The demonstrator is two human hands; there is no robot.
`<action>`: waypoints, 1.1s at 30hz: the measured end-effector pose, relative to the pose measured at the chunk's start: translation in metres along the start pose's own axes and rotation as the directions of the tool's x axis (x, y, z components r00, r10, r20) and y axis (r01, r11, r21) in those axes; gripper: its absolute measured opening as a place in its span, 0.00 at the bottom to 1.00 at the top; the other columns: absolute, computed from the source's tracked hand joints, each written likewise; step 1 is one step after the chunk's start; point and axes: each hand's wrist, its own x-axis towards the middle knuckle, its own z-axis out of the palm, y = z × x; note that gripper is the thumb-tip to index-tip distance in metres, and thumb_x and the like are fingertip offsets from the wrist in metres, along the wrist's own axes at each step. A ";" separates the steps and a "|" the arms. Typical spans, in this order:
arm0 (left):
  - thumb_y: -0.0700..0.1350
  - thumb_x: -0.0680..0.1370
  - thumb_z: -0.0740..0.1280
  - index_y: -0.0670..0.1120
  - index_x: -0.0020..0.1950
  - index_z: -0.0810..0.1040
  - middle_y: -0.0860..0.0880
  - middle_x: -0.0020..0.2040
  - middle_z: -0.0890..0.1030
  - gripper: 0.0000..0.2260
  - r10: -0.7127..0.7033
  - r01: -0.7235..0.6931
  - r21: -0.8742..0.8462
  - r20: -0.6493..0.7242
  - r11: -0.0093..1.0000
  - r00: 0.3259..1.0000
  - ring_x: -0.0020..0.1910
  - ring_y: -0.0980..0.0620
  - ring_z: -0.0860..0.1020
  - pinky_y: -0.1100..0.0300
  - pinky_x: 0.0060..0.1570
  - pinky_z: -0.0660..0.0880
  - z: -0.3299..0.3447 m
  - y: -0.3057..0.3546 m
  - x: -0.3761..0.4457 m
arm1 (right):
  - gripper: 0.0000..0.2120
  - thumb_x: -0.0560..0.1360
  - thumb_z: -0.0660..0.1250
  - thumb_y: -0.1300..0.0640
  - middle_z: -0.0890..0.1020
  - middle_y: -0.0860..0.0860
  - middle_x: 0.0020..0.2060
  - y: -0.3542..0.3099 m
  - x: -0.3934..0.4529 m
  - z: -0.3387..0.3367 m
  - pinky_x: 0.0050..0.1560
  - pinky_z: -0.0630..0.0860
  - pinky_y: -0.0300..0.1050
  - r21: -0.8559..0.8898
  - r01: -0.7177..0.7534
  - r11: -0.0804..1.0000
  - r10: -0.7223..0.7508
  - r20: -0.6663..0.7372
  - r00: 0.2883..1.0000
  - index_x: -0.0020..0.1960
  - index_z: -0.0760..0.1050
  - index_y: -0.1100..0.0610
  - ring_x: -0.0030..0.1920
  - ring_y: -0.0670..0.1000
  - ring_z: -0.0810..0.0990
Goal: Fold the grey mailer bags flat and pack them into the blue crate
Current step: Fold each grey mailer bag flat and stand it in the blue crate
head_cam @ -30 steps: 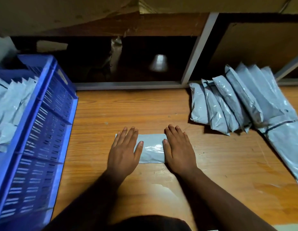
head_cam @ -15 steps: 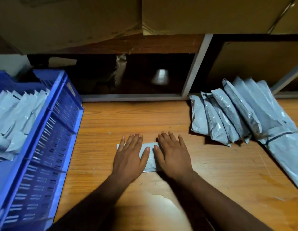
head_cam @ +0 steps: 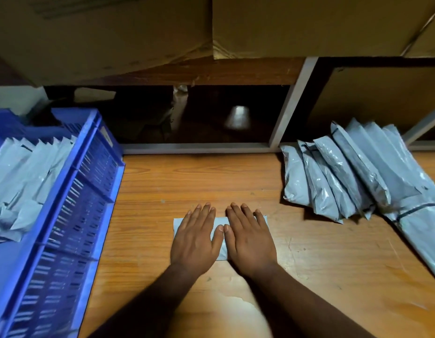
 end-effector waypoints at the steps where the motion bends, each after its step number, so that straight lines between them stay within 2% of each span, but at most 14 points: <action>1: 0.66 0.82 0.37 0.47 0.80 0.66 0.49 0.80 0.65 0.37 -0.022 0.022 -0.020 0.002 1.000 1.000 0.80 0.51 0.61 0.51 0.80 0.56 0.000 -0.004 -0.003 | 0.29 0.86 0.43 0.42 0.66 0.50 0.80 0.006 -0.005 0.000 0.81 0.54 0.57 0.028 -0.016 0.999 0.017 -0.015 1.000 0.80 0.64 0.54 0.81 0.54 0.59; 4: 0.69 0.81 0.37 0.49 0.82 0.62 0.51 0.82 0.61 0.39 -0.115 0.113 -0.075 -0.022 0.991 0.993 0.82 0.52 0.57 0.53 0.81 0.51 0.001 -0.017 -0.013 | 0.31 0.86 0.40 0.40 0.59 0.48 0.82 0.019 -0.019 0.000 0.82 0.47 0.50 0.126 -0.075 0.989 0.081 -0.048 0.996 0.82 0.60 0.54 0.83 0.50 0.49; 6: 0.68 0.81 0.37 0.50 0.83 0.60 0.52 0.83 0.58 0.37 -0.129 0.127 -0.111 -0.016 0.986 0.991 0.82 0.53 0.54 0.56 0.80 0.46 0.000 -0.021 -0.014 | 0.32 0.85 0.37 0.41 0.58 0.49 0.83 0.020 -0.016 -0.002 0.82 0.46 0.49 0.142 -0.075 0.987 0.082 -0.038 0.996 0.83 0.59 0.54 0.83 0.51 0.49; 11: 0.62 0.76 0.44 0.53 0.80 0.64 0.57 0.83 0.54 0.35 -0.026 0.061 -0.364 0.100 0.929 0.995 0.82 0.59 0.47 0.58 0.80 0.41 -0.007 -0.041 -0.011 | 0.37 0.80 0.36 0.38 0.56 0.49 0.83 0.032 -0.010 -0.027 0.82 0.48 0.53 0.173 -0.002 0.985 -0.025 0.151 0.988 0.83 0.57 0.53 0.83 0.52 0.50; 13: 0.62 0.72 0.50 0.55 0.75 0.70 0.62 0.79 0.61 0.33 0.009 0.042 -0.382 0.132 0.923 0.991 0.80 0.59 0.55 0.59 0.78 0.39 -0.018 -0.051 -0.010 | 0.36 0.80 0.41 0.37 0.67 0.50 0.79 0.039 -0.008 -0.039 0.77 0.59 0.56 0.035 0.037 0.999 -0.041 0.131 0.991 0.80 0.64 0.52 0.79 0.56 0.62; 15: 0.61 0.70 0.57 0.59 0.69 0.73 0.65 0.69 0.71 0.28 -0.006 0.054 -0.333 0.144 0.941 0.990 0.73 0.60 0.66 0.58 0.76 0.38 -0.035 -0.054 -0.006 | 0.32 0.79 0.49 0.36 0.78 0.52 0.68 0.039 -0.005 -0.050 0.69 0.68 0.56 -0.024 0.037 0.999 -0.035 0.096 0.995 0.75 0.71 0.53 0.68 0.57 0.74; 17: 0.60 0.68 0.63 0.61 0.68 0.73 0.65 0.61 0.74 0.27 0.015 0.055 -0.300 0.226 0.952 0.974 0.67 0.60 0.69 0.56 0.75 0.37 -0.053 -0.054 0.003 | 0.32 0.76 0.58 0.37 0.79 0.53 0.60 0.037 0.000 -0.061 0.64 0.71 0.53 0.033 0.030 0.999 -0.033 0.084 0.996 0.74 0.72 0.54 0.61 0.57 0.76; 20: 0.58 0.70 0.69 0.66 0.61 0.76 0.64 0.57 0.74 0.19 0.100 -0.008 -0.275 0.324 0.962 0.941 0.63 0.59 0.68 0.54 0.74 0.44 -0.073 -0.055 0.016 | 0.33 0.73 0.70 0.39 0.76 0.52 0.59 0.036 0.005 -0.082 0.59 0.73 0.50 0.096 0.062 0.993 -0.070 0.085 0.994 0.74 0.72 0.53 0.60 0.55 0.75; 22: 0.57 0.70 0.72 0.65 0.55 0.77 0.64 0.55 0.74 0.15 0.149 -0.059 -0.295 0.293 0.954 0.945 0.59 0.60 0.70 0.52 0.72 0.58 -0.085 -0.054 0.016 | 0.26 0.73 0.74 0.41 0.74 0.48 0.56 0.037 0.003 -0.095 0.54 0.73 0.47 0.122 0.097 0.988 -0.104 0.047 0.994 0.68 0.77 0.49 0.58 0.51 0.74; 24: 0.55 0.71 0.74 0.61 0.55 0.77 0.64 0.54 0.74 0.14 0.167 -0.095 -0.339 0.190 0.936 0.967 0.56 0.63 0.70 0.56 0.60 0.69 -0.096 -0.048 0.011 | 0.18 0.72 0.75 0.46 0.74 0.45 0.52 0.040 -0.003 -0.102 0.47 0.71 0.46 0.134 0.143 0.981 -0.133 -0.081 0.988 0.59 0.78 0.48 0.52 0.49 0.74; 26: 0.51 0.73 0.75 0.60 0.54 0.75 0.64 0.54 0.73 0.14 0.162 -0.158 -0.290 -0.009 0.944 0.987 0.54 0.63 0.69 0.59 0.49 0.70 -0.099 -0.038 0.003 | 0.13 0.72 0.75 0.51 0.74 0.44 0.50 0.044 -0.009 -0.103 0.46 0.72 0.47 0.138 0.186 0.973 -0.149 -0.242 0.959 0.53 0.76 0.48 0.49 0.49 0.75; 28: 0.45 0.72 0.75 0.58 0.54 0.73 0.63 0.56 0.73 0.16 0.163 -0.199 -0.189 -0.188 0.962 0.968 0.55 0.59 0.70 0.59 0.48 0.69 -0.090 -0.030 -0.005 | 0.13 0.70 0.74 0.58 0.76 0.45 0.49 0.043 -0.015 -0.095 0.45 0.73 0.50 0.137 0.209 0.968 -0.157 -0.317 0.935 0.50 0.74 0.50 0.48 0.51 0.76; 31: 0.37 0.67 0.74 0.58 0.50 0.70 0.60 0.56 0.74 0.22 0.124 -0.154 -0.208 -0.152 0.966 0.981 0.57 0.53 0.74 0.58 0.49 0.69 -0.060 -0.027 -0.017 | 0.13 0.65 0.72 0.63 0.78 0.49 0.51 0.038 -0.024 -0.071 0.46 0.74 0.53 0.114 0.180 0.977 -0.144 -0.272 0.951 0.47 0.73 0.53 0.51 0.57 0.78; 33: 0.42 0.67 0.75 0.59 0.50 0.68 0.61 0.59 0.73 0.21 0.120 -0.137 -0.245 -0.084 0.960 0.989 0.62 0.51 0.74 0.58 0.54 0.71 -0.040 -0.028 -0.029 | 0.10 0.68 0.72 0.58 0.78 0.50 0.58 0.041 -0.036 -0.055 0.54 0.75 0.53 0.138 0.168 0.976 -0.138 -0.204 0.969 0.47 0.74 0.53 0.58 0.58 0.78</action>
